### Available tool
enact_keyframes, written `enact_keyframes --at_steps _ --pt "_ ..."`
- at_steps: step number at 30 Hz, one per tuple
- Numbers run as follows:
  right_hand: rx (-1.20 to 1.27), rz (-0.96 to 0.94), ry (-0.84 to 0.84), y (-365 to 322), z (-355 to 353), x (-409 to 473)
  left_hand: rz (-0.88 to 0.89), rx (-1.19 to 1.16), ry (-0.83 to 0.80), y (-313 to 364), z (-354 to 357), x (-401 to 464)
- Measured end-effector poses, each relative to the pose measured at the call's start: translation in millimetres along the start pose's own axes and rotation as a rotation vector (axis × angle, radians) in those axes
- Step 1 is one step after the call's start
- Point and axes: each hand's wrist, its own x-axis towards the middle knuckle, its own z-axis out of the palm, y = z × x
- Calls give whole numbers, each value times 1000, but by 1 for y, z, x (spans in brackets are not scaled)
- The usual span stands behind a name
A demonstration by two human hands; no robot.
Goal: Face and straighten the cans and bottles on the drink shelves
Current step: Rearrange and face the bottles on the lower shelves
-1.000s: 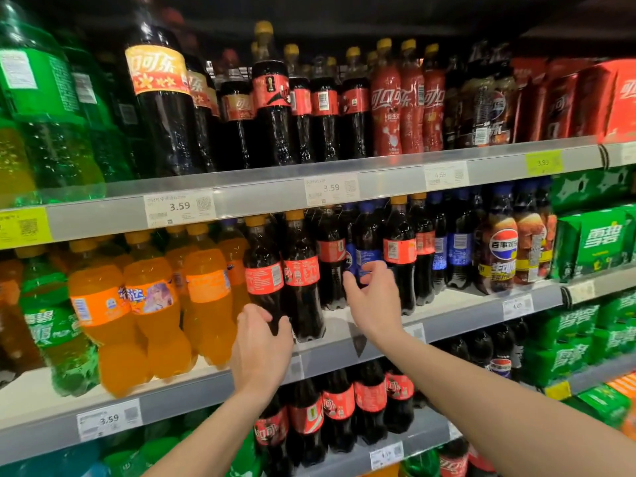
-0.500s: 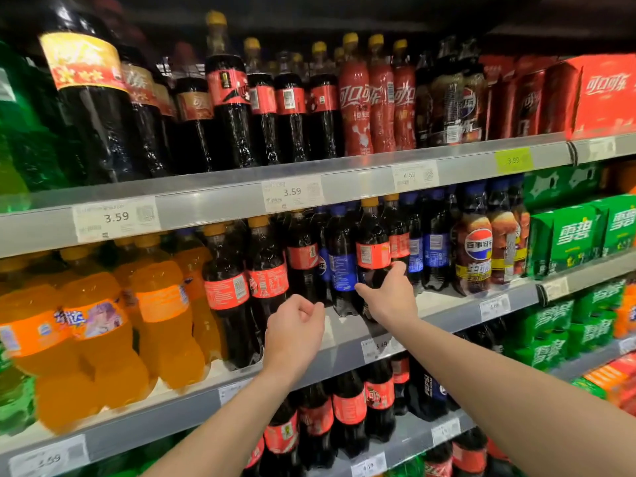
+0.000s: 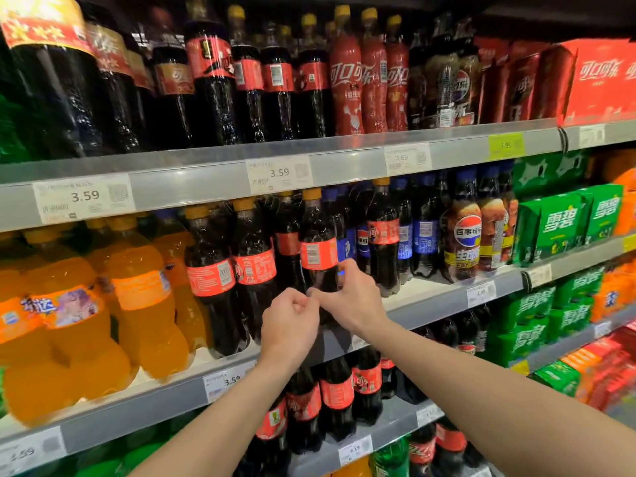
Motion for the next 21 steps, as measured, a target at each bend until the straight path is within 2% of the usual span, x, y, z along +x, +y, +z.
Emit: enact_keyframes --at_steps 10,17,21 --pt "30 -11 -37 -17 36 9 -39 19 3 -15 -21 12" --pt "-93 -11 -19 -21 45 15 -42 84 26 -23 -22 10" --pt "-123 -15 -27 -21 46 17 -41 96 96 -29 -24 6"
